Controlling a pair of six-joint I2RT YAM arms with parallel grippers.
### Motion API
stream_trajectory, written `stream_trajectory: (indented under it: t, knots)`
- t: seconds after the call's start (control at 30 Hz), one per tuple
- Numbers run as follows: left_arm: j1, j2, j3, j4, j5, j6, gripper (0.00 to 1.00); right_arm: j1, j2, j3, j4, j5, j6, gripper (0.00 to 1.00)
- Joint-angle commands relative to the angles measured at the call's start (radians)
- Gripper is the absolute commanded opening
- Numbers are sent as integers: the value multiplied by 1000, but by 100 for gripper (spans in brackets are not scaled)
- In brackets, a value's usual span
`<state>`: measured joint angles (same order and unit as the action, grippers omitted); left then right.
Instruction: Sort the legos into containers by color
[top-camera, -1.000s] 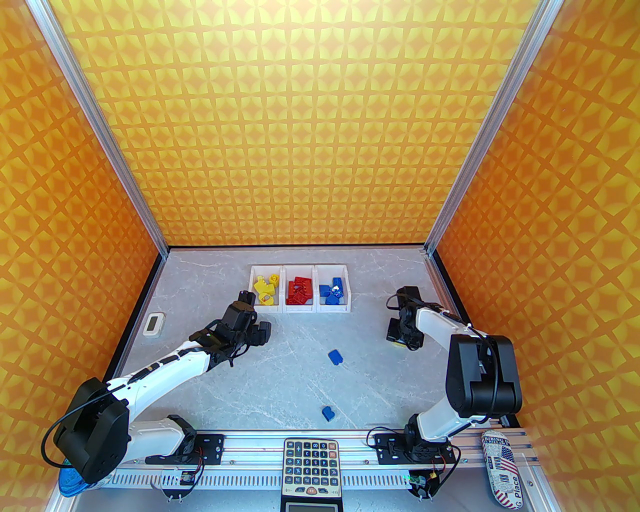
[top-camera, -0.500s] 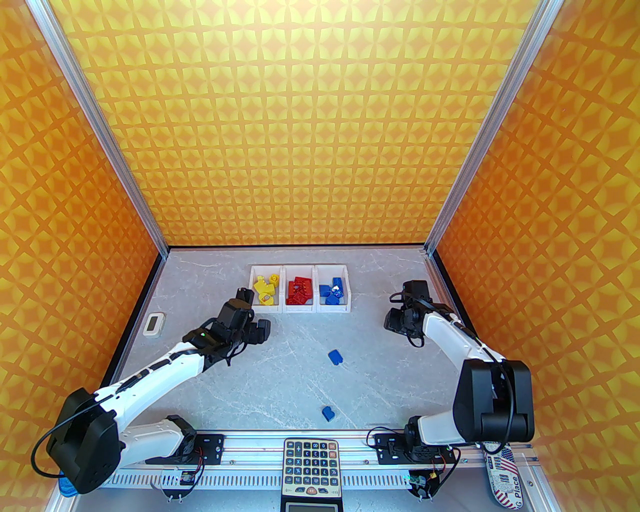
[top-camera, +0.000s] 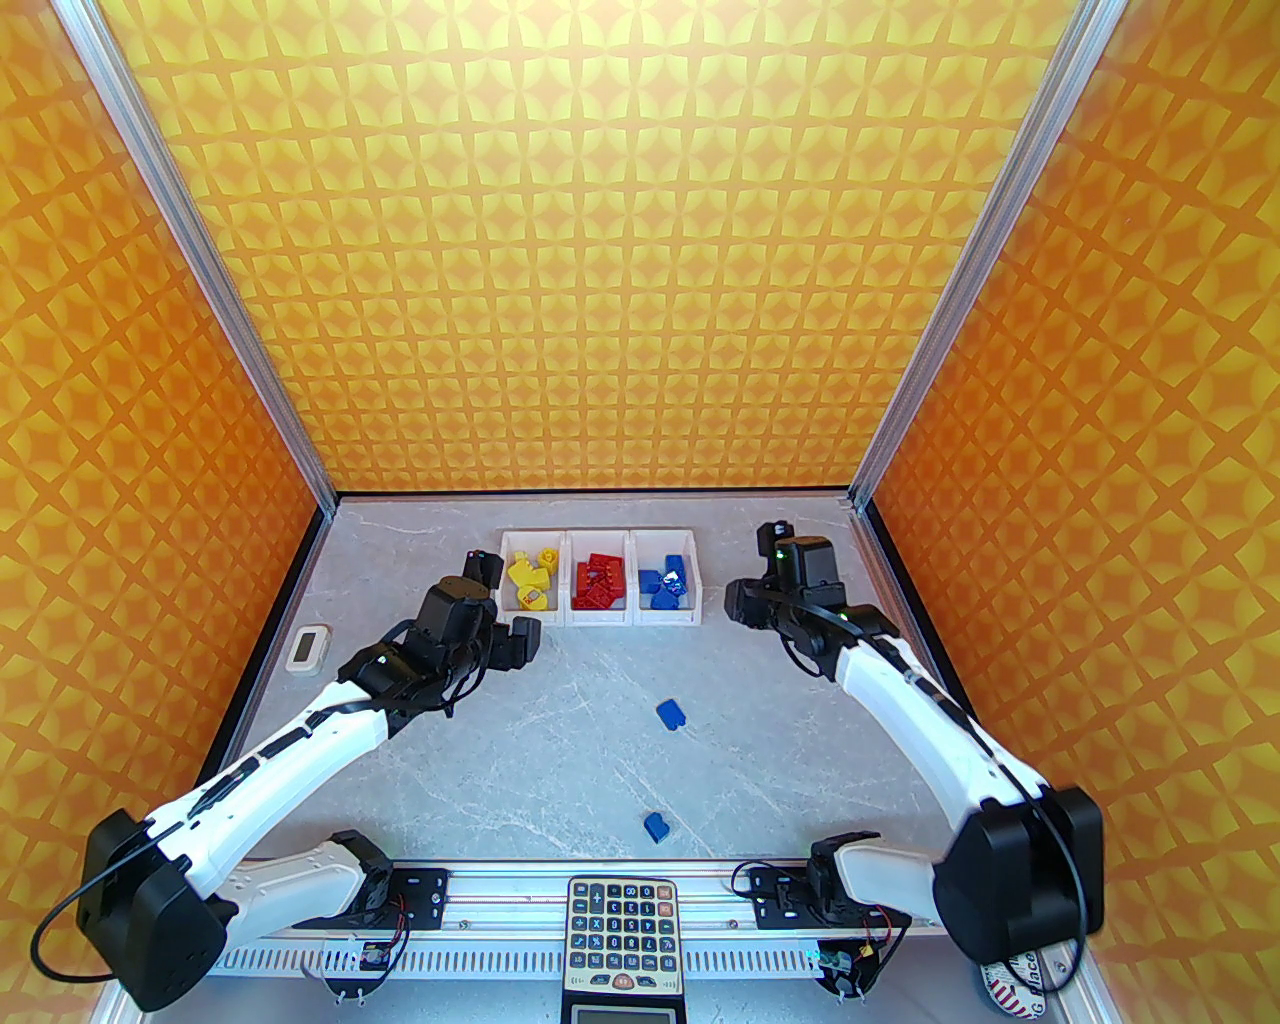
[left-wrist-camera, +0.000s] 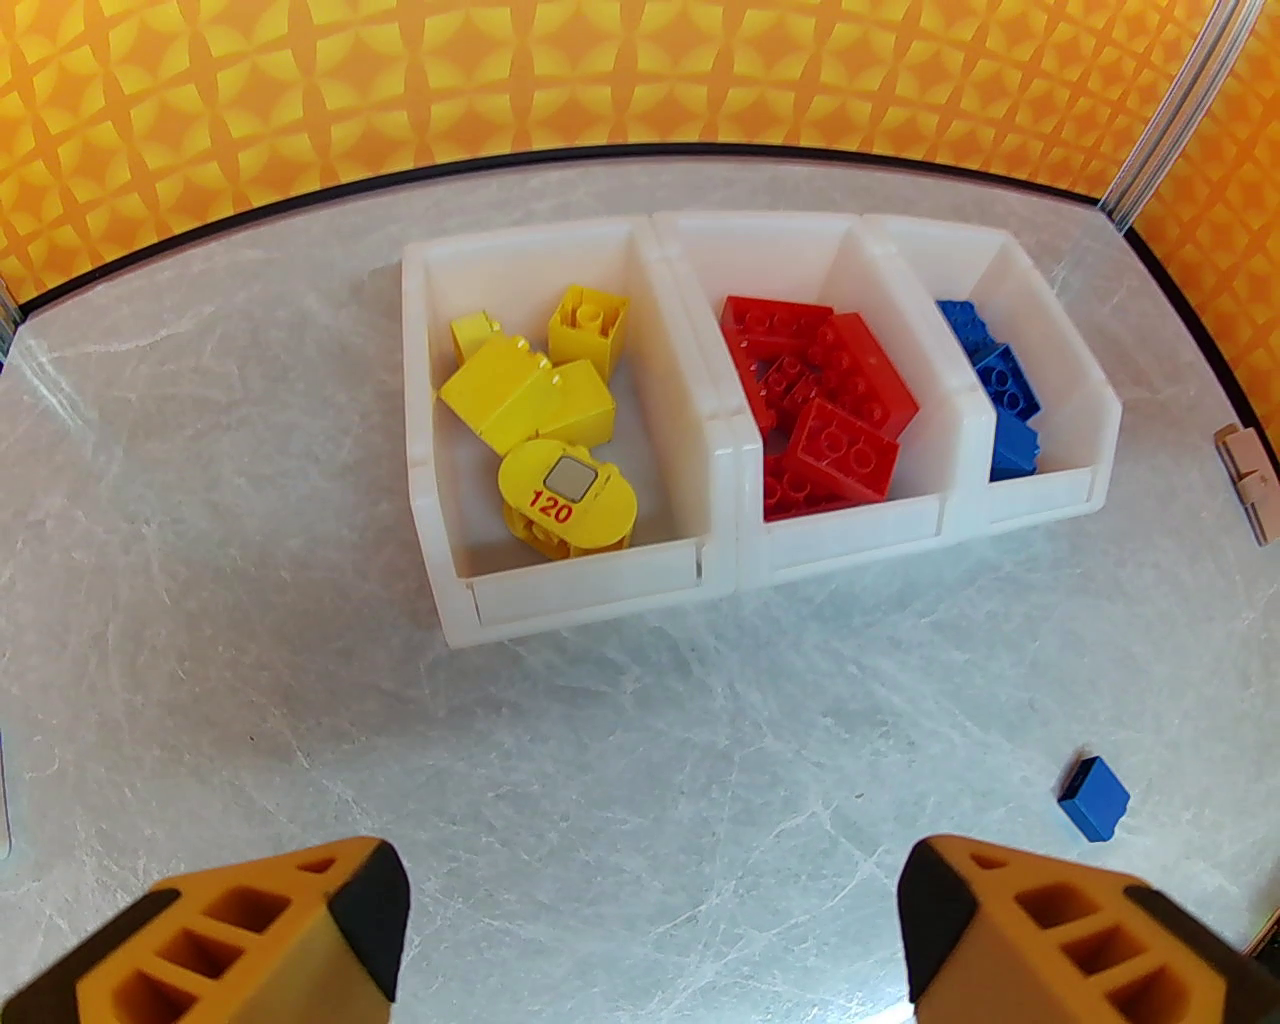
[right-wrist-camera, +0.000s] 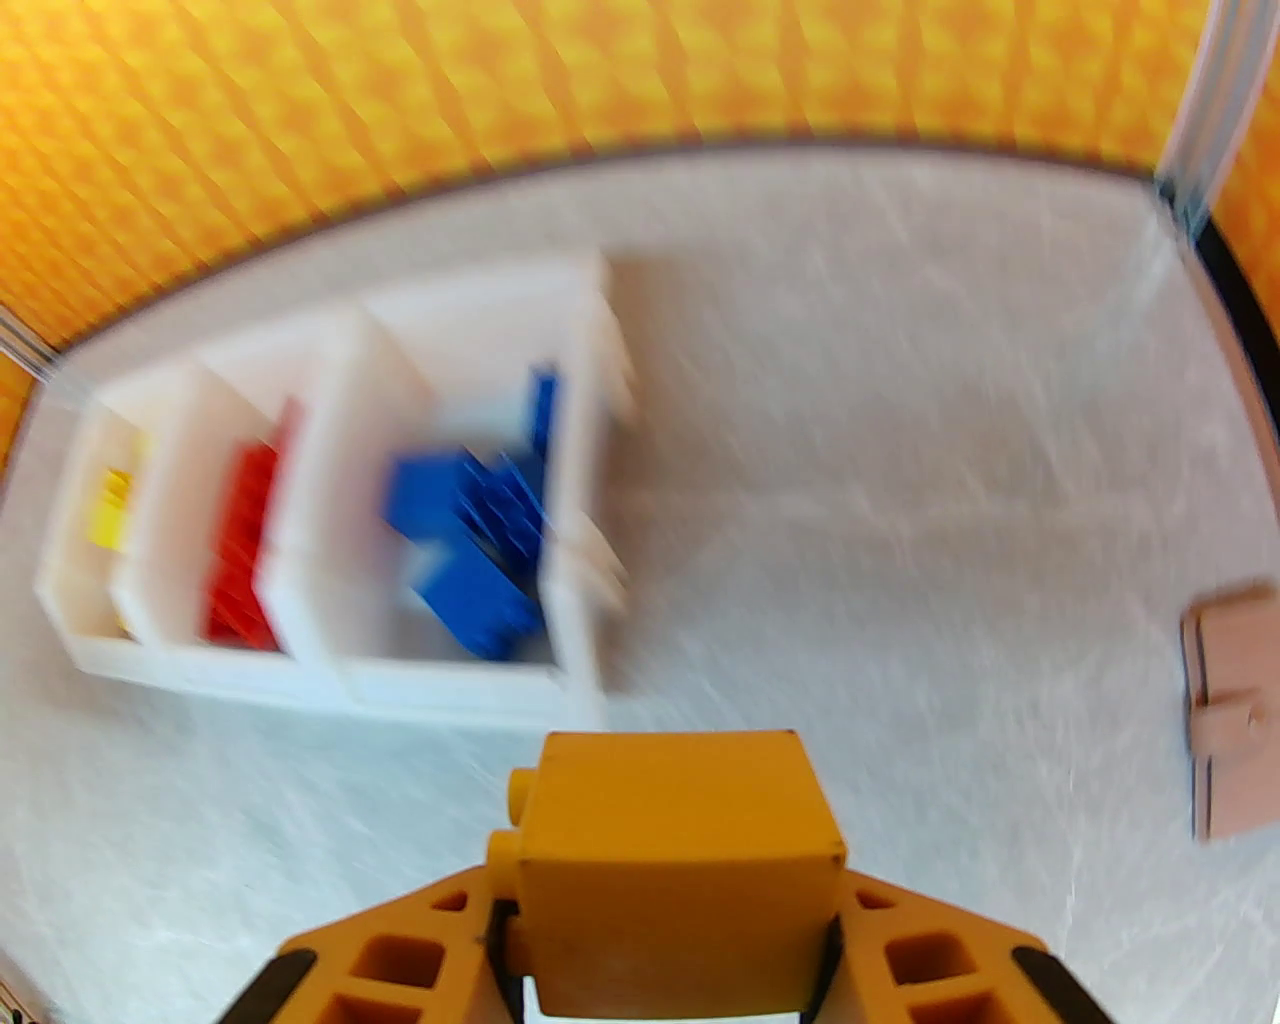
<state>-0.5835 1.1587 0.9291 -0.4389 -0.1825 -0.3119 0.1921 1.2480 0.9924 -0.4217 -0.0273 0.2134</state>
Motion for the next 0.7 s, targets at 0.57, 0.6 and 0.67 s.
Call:
stream_trajectory:
  t: [0.57,0.6,0.67]
  knots:
    - [14,-64,-27,-5,26,16,86,299,250,232,167,-23,-86,27]
    - [15,-61,-26,-4,25,16,86,319,285,260,171,-19,-86,27]
    - [15,-60,-25,-7,26,8,86,355,359,320,175,-12,-81,27]
